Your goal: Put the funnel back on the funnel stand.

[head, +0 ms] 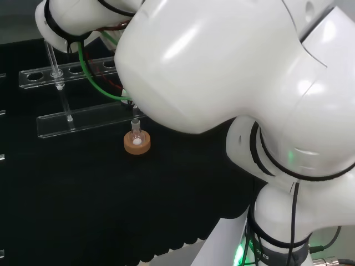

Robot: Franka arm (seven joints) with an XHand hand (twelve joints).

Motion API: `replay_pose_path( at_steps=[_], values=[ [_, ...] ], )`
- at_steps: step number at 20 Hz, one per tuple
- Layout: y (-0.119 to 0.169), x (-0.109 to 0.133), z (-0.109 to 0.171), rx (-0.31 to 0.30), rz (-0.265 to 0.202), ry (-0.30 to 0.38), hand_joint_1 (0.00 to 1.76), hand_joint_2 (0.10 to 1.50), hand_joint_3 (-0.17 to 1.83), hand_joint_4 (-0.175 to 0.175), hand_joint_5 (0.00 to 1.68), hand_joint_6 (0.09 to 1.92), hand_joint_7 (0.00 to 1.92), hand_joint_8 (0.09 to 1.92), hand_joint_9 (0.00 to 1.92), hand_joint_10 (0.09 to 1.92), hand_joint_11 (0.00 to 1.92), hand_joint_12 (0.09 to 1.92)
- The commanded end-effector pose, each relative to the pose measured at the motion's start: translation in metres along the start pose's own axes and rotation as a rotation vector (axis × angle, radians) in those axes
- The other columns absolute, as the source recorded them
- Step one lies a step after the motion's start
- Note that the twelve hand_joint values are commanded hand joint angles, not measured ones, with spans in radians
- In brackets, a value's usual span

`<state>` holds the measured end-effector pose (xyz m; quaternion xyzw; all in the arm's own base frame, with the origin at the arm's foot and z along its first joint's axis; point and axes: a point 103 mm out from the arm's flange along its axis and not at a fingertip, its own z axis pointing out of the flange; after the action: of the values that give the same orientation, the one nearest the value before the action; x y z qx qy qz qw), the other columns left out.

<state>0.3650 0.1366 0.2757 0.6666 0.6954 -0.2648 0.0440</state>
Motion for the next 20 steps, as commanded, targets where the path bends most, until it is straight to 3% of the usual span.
replay_pose_path(
  at_steps=[1,10,20],
  values=[
    [-0.003,-0.016,-0.013,-0.011,0.034,-0.022,0.75,0.84,0.47,-0.009,0.78,0.66,0.76,0.65,1.13,0.31,0.76,1.18],
    [0.013,-0.055,-0.030,-0.027,0.078,-0.019,0.75,0.83,0.47,-0.007,0.78,0.67,0.76,0.65,1.13,0.31,0.76,1.18],
    [0.053,-0.096,-0.061,-0.054,0.102,0.013,0.75,0.83,0.48,-0.008,0.78,0.67,0.76,0.65,1.13,0.31,0.76,1.18]
  ],
)
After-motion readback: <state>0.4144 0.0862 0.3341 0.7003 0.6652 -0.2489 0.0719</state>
